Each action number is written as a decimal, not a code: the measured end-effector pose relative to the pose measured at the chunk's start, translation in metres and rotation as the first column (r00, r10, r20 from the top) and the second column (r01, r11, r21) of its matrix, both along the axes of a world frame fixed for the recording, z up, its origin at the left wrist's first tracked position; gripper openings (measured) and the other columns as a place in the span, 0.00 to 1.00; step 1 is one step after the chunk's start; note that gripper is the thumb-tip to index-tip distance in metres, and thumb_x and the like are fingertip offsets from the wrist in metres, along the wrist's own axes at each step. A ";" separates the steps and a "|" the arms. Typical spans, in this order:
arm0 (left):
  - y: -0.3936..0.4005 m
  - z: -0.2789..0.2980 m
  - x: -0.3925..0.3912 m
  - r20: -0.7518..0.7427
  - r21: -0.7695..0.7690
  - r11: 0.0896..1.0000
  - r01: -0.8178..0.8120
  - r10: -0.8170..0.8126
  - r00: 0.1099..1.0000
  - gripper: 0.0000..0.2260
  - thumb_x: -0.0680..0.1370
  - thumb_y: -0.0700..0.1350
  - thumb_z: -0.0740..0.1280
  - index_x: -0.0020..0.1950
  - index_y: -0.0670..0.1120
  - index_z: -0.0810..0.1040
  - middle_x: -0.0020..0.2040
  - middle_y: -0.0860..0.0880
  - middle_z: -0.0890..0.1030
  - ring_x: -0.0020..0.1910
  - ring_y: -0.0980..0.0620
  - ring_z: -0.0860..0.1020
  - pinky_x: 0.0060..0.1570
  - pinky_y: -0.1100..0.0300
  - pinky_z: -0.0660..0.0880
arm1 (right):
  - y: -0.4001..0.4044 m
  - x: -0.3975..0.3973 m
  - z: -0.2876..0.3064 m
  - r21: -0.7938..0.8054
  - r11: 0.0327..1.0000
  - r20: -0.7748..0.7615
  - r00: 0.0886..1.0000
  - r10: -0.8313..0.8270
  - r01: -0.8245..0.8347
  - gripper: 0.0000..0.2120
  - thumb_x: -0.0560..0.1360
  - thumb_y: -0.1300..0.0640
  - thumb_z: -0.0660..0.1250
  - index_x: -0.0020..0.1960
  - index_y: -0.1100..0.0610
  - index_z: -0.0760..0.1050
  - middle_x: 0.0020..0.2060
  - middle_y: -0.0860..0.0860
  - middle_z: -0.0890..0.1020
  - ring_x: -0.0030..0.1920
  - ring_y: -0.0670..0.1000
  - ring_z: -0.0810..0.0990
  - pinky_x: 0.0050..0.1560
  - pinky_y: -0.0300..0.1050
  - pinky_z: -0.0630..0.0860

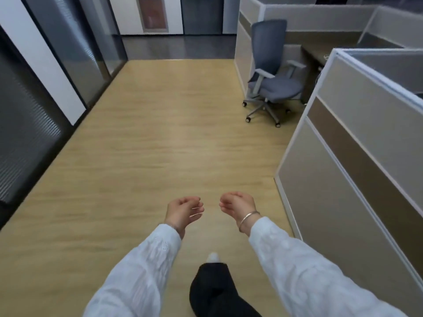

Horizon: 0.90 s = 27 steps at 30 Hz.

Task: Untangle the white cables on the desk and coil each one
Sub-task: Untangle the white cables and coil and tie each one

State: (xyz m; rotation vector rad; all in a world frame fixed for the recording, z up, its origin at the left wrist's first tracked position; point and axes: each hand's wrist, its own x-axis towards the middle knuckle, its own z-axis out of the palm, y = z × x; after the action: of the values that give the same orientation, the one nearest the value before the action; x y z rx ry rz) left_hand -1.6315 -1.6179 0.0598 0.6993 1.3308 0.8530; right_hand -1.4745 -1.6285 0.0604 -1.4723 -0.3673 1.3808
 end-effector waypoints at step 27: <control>0.744 0.016 0.355 -0.021 0.014 0.873 0.487 -0.487 0.873 0.04 0.79 0.34 0.63 0.50 0.38 0.78 0.40 0.44 0.80 0.37 0.49 0.80 0.36 0.62 0.79 | 0.671 0.334 -0.001 0.005 0.866 -0.047 0.865 -0.500 0.500 0.09 0.73 0.73 0.63 0.39 0.61 0.69 0.29 0.58 0.75 0.21 0.47 0.75 0.23 0.37 0.74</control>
State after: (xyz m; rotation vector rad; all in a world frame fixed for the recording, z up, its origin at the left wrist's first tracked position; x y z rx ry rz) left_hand -1.2769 -0.8738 0.0755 1.0061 1.0876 0.4491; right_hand -1.1409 -0.9574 0.0592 -1.3932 0.0400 0.9823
